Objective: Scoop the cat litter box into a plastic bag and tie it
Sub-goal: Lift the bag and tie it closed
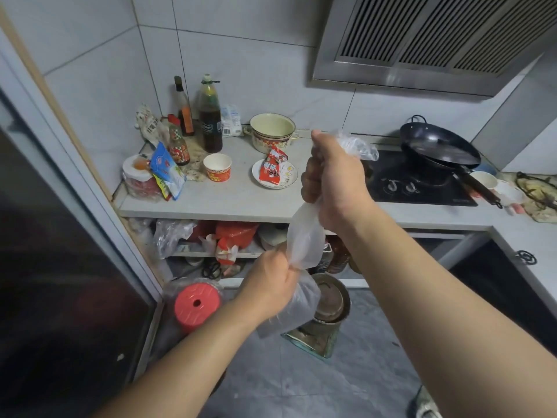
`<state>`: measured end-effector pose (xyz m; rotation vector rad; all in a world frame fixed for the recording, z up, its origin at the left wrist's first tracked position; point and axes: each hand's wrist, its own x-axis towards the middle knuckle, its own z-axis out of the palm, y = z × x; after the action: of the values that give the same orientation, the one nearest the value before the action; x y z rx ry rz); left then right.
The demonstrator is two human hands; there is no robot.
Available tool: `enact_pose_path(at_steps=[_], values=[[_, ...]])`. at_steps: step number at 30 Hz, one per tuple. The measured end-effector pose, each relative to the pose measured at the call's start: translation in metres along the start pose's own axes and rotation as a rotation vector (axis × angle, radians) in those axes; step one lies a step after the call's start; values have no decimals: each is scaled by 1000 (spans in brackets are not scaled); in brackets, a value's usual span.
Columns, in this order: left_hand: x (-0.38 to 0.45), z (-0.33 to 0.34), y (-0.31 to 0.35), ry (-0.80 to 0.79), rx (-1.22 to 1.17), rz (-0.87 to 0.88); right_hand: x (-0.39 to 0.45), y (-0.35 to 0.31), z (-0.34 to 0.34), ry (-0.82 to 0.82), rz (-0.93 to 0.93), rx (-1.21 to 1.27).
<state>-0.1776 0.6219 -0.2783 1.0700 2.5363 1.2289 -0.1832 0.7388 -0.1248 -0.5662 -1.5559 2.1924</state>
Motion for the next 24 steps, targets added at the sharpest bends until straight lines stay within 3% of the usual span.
enact_pose_path(at_steps=[3,8,15,24], values=[[1,-23,-12,9,-103,-15,5,-1,17,-26,-32,-59],[3,-64,-30,49,-58,-34,4,-5,43,-66,-66,-42],[4,-119,-27,54,-99,0,-7,-9,72,-247,-73,-84],[24,-120,4,1,-753,-16,-14,-4,95,-365,-49,-64]])
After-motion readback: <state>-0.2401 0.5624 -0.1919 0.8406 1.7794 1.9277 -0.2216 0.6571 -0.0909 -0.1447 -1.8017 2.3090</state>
